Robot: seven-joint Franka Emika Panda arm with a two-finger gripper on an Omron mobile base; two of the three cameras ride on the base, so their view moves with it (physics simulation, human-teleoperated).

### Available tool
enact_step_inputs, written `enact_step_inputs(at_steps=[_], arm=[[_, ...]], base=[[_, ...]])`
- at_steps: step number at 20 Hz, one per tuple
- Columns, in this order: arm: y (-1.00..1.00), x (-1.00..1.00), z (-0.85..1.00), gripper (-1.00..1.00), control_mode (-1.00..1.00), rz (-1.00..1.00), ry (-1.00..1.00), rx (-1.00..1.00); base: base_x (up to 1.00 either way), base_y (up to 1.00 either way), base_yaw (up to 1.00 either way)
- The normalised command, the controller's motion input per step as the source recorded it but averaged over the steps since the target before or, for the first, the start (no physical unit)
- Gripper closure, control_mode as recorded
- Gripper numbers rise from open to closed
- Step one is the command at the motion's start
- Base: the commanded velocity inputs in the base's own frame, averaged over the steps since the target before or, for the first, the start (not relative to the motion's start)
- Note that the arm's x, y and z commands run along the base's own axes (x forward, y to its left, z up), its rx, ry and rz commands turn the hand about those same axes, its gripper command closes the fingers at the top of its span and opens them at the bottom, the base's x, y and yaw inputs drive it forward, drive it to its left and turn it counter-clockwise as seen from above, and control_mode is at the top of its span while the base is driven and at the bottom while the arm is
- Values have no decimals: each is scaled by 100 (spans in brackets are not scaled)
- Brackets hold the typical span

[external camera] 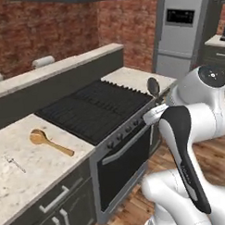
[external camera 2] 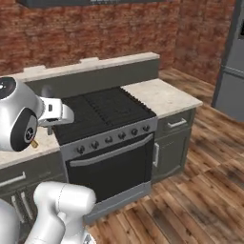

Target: Organize the utensils by type. Pick up the wooden spoons from the counter and place them in the open cabinet. Then pick up the metallic utensils from the counter and place them in the open drawer.

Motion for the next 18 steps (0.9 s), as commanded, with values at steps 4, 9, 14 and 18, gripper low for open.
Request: enact_step_inputs(at_steps=[4, 9, 14, 18], arm=[[0, 0, 0, 100, 100, 0, 0, 0], [0, 0, 0, 100, 100, 0, 0, 0], [0, 0, 0, 100, 100, 0, 0, 0], [0, 0, 0, 100, 100, 0, 0, 0]], base=[[0, -83, -78], [5, -82, -74], [2, -79, -73], [0, -55, -68]])
